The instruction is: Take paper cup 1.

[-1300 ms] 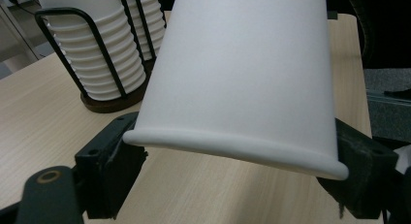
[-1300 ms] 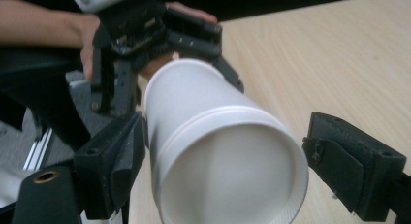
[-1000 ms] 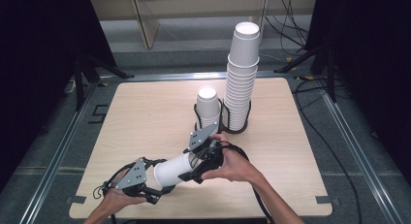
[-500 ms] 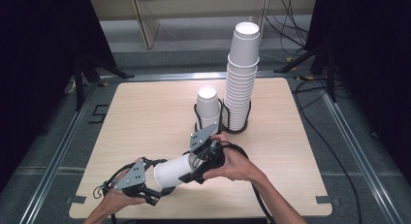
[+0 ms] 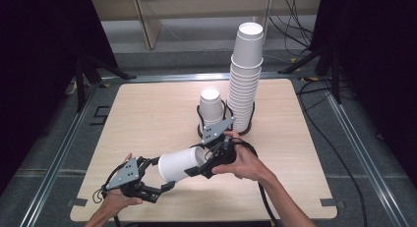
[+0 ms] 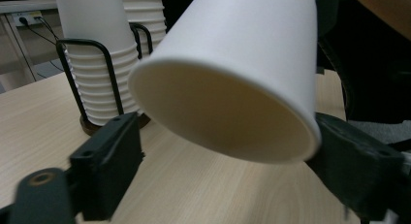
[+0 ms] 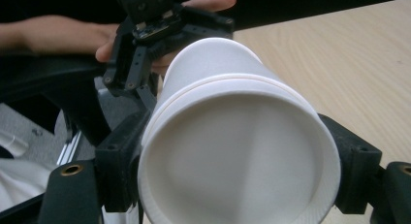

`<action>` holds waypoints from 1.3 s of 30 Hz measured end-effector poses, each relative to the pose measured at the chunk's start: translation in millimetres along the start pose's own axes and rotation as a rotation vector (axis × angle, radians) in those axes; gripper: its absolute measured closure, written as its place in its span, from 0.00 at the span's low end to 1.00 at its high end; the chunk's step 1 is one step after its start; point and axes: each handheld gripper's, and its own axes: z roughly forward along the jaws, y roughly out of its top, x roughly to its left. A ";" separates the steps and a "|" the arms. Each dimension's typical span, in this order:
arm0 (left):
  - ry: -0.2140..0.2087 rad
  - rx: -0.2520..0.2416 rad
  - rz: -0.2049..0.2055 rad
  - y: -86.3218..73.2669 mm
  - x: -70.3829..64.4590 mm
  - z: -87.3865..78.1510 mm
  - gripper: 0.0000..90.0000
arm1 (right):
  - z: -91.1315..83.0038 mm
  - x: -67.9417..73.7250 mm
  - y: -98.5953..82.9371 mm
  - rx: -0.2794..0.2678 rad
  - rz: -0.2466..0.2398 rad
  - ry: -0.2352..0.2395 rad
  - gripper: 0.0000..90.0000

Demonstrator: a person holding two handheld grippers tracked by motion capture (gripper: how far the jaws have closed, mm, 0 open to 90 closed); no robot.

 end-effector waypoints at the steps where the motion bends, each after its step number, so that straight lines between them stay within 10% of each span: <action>1: 0.010 0.009 0.001 0.7 0.3 -1.3 0.15 | -3.6 -1.9 -0.6 -0.018 0.013 -0.007 0.27; 11: 0.041 -0.008 -0.029 1.3 2.2 -2.1 0.16 | -17.4 -11.8 -3.5 -0.120 0.048 -0.049 0.27; 39: 0.003 -0.070 -0.015 5.0 -2.9 -2.9 0.00 | 20.8 -3.2 -5.5 -0.122 0.052 0.137 0.27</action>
